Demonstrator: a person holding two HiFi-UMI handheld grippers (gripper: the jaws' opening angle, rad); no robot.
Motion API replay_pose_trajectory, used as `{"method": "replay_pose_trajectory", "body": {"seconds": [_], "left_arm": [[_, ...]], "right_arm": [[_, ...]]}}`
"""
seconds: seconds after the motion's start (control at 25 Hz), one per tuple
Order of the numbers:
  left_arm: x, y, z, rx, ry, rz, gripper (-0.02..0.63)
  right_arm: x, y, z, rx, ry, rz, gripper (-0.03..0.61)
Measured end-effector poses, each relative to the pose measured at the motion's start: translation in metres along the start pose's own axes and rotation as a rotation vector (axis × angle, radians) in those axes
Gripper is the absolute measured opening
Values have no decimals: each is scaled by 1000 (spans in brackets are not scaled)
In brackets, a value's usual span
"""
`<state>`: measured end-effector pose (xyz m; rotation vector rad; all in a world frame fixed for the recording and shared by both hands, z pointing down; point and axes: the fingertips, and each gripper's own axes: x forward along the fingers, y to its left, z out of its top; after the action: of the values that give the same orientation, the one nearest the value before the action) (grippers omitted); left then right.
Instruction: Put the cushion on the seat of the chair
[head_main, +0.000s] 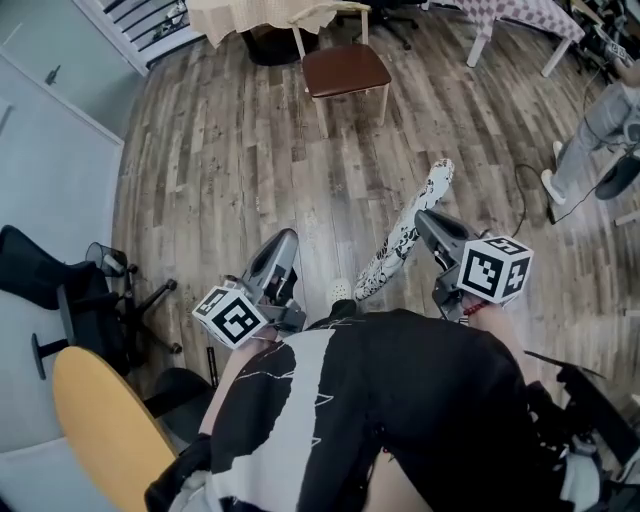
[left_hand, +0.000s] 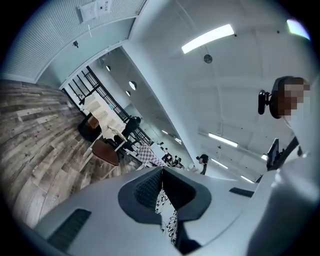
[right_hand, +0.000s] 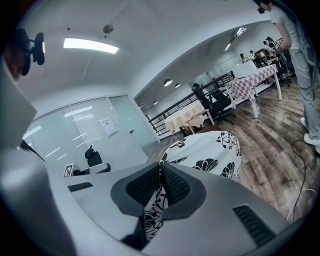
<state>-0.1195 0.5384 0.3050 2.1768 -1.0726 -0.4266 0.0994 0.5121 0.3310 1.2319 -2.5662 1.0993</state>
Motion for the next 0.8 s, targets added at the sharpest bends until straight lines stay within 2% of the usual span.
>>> {"method": "replay_pose_trajectory", "body": {"seconds": [0.24,0.44,0.8], "left_arm": [[29,51,62,15,18,-27,17],[53,89,97,25,20,-42,16],[96,126,107,-33,49,-38,16]], "right_arm": [[67,5,45,0,-42,-23,28],[115,3,63,-2,-51,-33,28],[147,-15,79,5,-20,-57,28]]}}
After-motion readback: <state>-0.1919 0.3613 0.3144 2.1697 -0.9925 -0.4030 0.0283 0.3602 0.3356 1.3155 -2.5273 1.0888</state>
